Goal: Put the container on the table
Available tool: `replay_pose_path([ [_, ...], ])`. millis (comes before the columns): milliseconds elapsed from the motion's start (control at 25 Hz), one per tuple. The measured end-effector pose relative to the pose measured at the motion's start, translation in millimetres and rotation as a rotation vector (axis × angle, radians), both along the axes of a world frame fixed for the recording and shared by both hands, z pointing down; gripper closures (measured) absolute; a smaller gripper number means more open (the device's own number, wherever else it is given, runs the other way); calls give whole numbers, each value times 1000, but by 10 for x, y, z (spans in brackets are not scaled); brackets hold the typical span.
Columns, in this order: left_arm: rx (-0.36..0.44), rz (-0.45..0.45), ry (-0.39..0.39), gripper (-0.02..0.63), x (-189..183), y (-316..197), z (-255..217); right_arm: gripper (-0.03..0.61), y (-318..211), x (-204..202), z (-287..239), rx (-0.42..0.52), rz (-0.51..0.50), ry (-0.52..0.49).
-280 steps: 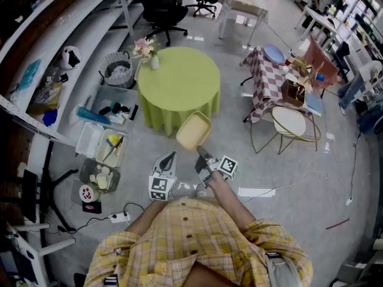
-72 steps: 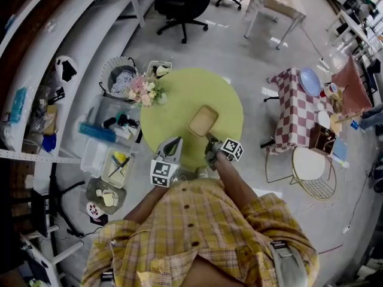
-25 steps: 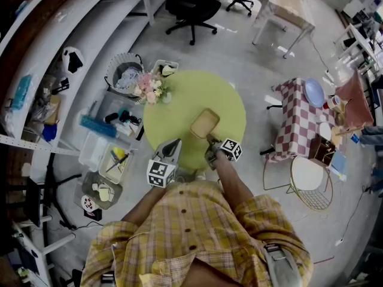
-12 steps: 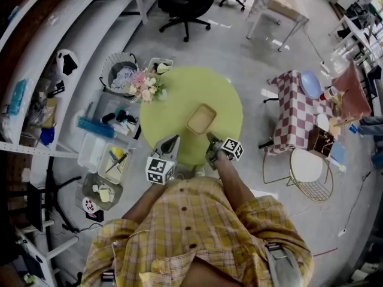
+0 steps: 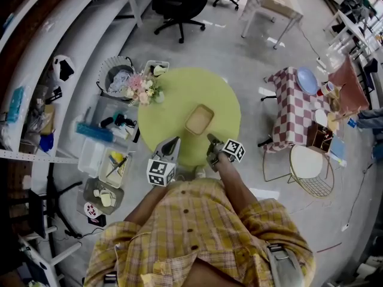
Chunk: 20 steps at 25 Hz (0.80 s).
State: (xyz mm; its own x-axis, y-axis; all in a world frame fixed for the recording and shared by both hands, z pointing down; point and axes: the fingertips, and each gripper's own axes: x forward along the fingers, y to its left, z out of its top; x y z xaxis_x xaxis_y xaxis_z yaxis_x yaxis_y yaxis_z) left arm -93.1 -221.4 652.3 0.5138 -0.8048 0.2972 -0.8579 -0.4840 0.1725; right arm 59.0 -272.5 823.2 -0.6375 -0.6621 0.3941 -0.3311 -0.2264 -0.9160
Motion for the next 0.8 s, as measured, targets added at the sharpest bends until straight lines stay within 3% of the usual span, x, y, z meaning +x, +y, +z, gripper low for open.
replay_pose_path([
  [200,-4,7,1,609,31,-3,4,580,-5,-41,-141,48,-31,-1],
  [800,-1,15,7,609,70,-16,-7,580,19,-197,-668,196,-112,-21],
])
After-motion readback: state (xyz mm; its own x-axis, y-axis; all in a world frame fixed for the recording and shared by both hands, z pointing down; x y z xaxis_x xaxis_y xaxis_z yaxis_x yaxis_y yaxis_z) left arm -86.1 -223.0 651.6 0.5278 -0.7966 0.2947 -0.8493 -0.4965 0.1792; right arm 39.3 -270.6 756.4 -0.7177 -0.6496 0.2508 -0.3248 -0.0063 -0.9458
